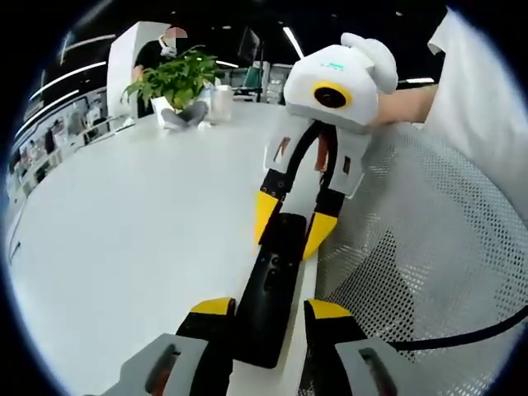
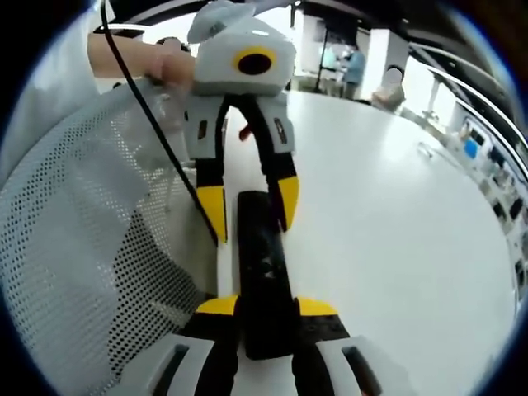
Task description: Press the specified remote control buttons in sequence, fully releasing each button before pressing the next.
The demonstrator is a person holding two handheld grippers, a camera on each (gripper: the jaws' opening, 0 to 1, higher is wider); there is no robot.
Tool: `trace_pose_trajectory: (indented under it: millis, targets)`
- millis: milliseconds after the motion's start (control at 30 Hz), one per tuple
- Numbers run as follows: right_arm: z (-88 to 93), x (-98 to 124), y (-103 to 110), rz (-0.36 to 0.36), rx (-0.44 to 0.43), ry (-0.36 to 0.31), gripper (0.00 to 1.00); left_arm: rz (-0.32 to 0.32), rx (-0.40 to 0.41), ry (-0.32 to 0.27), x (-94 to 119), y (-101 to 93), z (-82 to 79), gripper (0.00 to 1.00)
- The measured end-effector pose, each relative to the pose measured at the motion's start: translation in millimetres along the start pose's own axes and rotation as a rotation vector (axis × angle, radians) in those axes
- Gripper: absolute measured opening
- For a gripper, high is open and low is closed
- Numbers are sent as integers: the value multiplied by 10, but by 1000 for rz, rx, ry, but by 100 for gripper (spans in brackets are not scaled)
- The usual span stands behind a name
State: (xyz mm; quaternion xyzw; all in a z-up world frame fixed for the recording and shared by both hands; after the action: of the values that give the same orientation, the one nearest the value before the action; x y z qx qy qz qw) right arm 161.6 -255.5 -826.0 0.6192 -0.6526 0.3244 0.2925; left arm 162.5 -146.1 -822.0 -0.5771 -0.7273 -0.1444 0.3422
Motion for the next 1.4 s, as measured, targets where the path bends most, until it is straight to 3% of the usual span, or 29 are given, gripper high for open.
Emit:
trace_pose_trajectory:
  millis: [233, 367, 467, 633, 767, 967, 1100, 1200, 1400]
  targets:
    - [-3, -3, -1, 1, -8, -5, 21, -39, 35, -78, 120, 74, -161, 40]
    - [-2, -3, -1, 1, -7, -5, 21, -87, 62, -166, 221, 130, -315, 44]
    - [3, -4, -2, 2, -6, -7, 21, -132, 55, -182, 294, 162, -395, 54]
    - [-5, -16, -5, 4, -5, -14, 21, -173, 31, -218, 393, 167, -519, 61]
    - [-7, -17, -6, 4, -4, -15, 21, -272, 17, -306, 499, 230, -648, 83]
    - [-8, -16, -6, 3, -3, -14, 21, -350, 16, -350, 602, 248, -704, 99]
    - [-10, -20, -9, 4, -2, -16, 21, -422, 31, -392, 698, 284, -717, 100]
    - [-15, -23, -10, 4, -1, -16, 21, -446, 35, -464, 779, 283, -749, 100]
    - [-17, -29, -9, 5, -1, -18, 21, -528, 66, -544, 945, 311, -754, 100]
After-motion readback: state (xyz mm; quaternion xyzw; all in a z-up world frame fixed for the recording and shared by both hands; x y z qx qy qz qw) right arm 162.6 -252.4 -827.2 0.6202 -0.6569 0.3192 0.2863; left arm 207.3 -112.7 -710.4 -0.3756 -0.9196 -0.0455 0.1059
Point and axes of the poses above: the point that each gripper's makers call its tool centre point, and the gripper's own axes: x roughly backward along the fingers, y roughly to its left, z roughly out of its underside, the point moved 5 cm from there along x, roughly backward along the fingers, and after that the axes turned 4 degrees about x, right-handed, at the moved point
